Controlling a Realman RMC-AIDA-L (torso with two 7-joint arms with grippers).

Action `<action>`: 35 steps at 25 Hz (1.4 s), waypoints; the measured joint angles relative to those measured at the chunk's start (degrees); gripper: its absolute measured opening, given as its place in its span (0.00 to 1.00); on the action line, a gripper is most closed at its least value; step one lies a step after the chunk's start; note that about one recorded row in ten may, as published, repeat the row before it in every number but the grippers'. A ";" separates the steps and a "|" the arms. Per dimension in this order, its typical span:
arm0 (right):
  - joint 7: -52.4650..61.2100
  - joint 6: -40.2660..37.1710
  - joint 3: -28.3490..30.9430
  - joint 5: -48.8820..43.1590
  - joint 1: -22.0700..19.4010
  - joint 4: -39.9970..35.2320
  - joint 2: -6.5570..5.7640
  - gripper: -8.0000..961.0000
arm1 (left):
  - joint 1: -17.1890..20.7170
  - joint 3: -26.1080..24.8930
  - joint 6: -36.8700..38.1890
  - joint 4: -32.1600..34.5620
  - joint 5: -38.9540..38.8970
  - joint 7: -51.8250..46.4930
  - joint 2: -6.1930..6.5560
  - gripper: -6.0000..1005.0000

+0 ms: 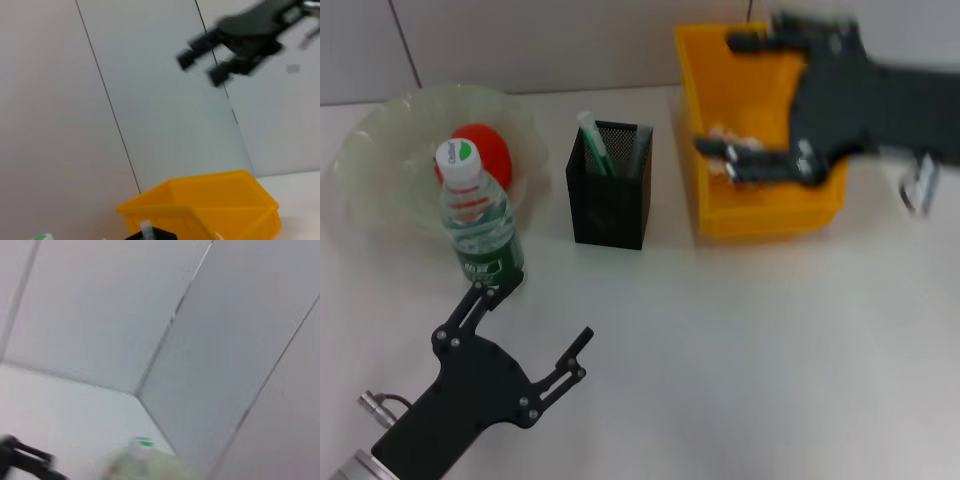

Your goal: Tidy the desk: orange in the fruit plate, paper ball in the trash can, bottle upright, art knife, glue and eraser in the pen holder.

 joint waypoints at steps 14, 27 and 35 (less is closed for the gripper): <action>-31.33 -35.73 29.53 4.27 8.28 60.21 -2.56 0.87 | -1.48 1.55 -0.03 -0.63 0.45 -0.06 -0.69 0.83; -39.80 -27.13 29.49 -5.25 15.05 70.19 -0.52 0.87 | -1.72 2.98 0.16 -0.88 1.28 -0.07 -0.78 0.83; -41.23 -27.00 29.43 -5.64 15.42 70.36 -0.54 0.87 | -1.58 3.17 0.17 -0.96 3.51 -0.05 -0.10 0.83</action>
